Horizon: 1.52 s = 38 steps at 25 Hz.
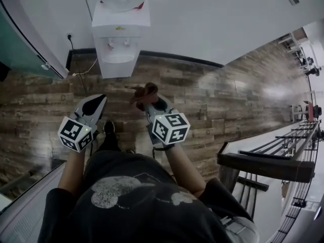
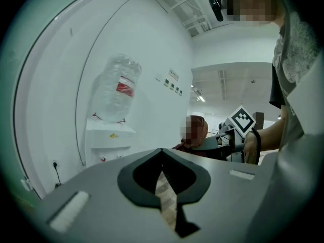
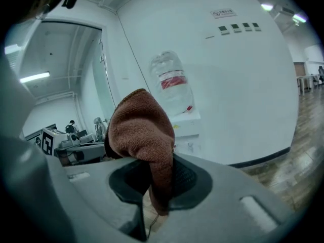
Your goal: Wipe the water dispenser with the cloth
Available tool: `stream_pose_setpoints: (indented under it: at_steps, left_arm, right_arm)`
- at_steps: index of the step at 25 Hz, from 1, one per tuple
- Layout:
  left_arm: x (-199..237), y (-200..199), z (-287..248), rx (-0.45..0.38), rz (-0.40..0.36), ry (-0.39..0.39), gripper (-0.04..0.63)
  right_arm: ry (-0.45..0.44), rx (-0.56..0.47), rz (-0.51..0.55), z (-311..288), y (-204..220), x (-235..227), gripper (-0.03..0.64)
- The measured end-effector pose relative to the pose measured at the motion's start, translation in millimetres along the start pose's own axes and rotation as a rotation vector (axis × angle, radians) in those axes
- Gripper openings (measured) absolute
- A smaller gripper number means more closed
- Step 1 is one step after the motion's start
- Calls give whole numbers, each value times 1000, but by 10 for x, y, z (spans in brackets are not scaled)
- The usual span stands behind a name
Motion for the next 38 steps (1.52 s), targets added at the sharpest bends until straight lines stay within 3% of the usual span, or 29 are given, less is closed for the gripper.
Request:
stream_pose_setpoints:
  at_steps: [11,19,27,38]
  left_arm:
    - [1096,-379,-412,-3,-8,10,17]
    - [1404,-352,-693,31,14,-11,17]
    - [1723,-458,-1027,32,34,-134,17]
    - [2224,-438,-1401,54,77,-272,17]
  right_arm:
    - [7,12,18,-1274,-520,60,58]
    - [7,34,62,-1773,-682,-59,58]
    - [-92,118,23,-2495,-772,-349,58]
    - [-200,252,58,-3540,-747,-456,58]
Point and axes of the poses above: the fingertips, and each gripper's own axes: z backward along the fingers, x to its left, y out of its underside, the point moved 6 cm from there along z, backward along the fingers, and after that the axes turned 12 degrees about -y, right-handed, at the moved point
